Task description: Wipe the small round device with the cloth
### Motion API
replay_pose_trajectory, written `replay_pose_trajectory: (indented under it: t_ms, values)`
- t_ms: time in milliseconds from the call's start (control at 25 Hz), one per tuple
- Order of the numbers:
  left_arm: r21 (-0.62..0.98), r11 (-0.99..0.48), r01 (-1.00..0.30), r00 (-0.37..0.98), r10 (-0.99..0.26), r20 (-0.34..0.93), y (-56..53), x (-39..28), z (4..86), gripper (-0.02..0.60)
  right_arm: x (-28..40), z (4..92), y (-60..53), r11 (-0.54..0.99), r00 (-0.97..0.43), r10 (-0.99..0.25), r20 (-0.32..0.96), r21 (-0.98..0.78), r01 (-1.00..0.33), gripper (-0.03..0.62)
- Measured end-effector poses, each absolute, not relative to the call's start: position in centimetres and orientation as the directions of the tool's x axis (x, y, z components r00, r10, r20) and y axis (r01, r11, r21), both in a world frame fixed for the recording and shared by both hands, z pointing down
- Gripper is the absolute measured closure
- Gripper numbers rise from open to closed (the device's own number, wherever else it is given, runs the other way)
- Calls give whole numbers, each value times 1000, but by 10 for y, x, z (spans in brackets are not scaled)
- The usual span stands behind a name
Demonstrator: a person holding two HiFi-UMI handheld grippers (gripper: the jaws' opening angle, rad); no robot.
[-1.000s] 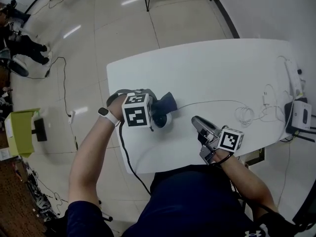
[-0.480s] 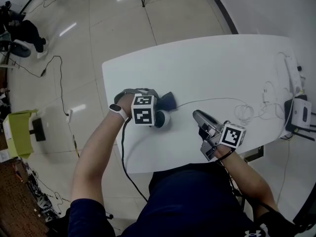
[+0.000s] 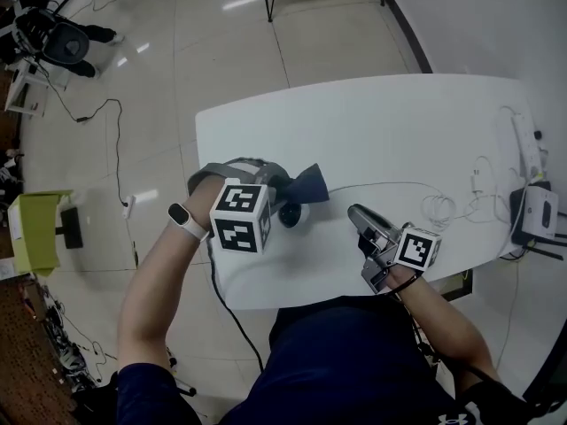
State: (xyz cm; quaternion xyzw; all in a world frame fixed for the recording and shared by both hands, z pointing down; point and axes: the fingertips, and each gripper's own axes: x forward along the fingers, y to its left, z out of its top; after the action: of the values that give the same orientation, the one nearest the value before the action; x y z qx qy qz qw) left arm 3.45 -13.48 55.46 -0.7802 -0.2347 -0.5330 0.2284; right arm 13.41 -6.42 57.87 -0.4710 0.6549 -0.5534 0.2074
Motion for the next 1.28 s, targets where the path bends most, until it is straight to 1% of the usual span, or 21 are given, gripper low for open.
replay_pose_trajectory:
  t_ms: [120,240,520,680,920,1040,1160,1240,1280]
  values:
    - [-108,-673,732,254,123,959,-110,35,552,488,134,577,-64,-61,-459,-853,249,-921,-385,497]
    - [-89,-593,800,183,100,978,-106,34,568,488,136,578,-63,-62,-452,-858,245,-922,-383,497]
    - [-33,-572,819,127,124,984,-128,47,612,489,146,580,-58,-98,-408,-877,253,-927,-363,497]
    - [8,-605,796,110,158,981,-130,44,642,492,151,579,-58,-109,-385,-889,248,-932,-347,500]
    - [36,-690,723,132,189,973,-142,38,667,491,151,583,-60,-112,-397,-880,260,-927,-359,502]
    - [75,-762,643,147,219,964,-147,40,679,491,150,586,-60,-108,-411,-871,268,-922,-373,502]
    - [104,-855,509,226,249,942,-154,43,674,491,142,582,-62,-85,-445,-858,257,-925,-371,502]
    - [83,-922,378,340,222,914,-166,40,659,491,140,580,-63,-73,-460,-847,267,-915,-397,502]
    - [80,-954,289,415,200,888,-172,36,649,491,138,577,-65,-62,-471,-838,274,-906,-418,505]
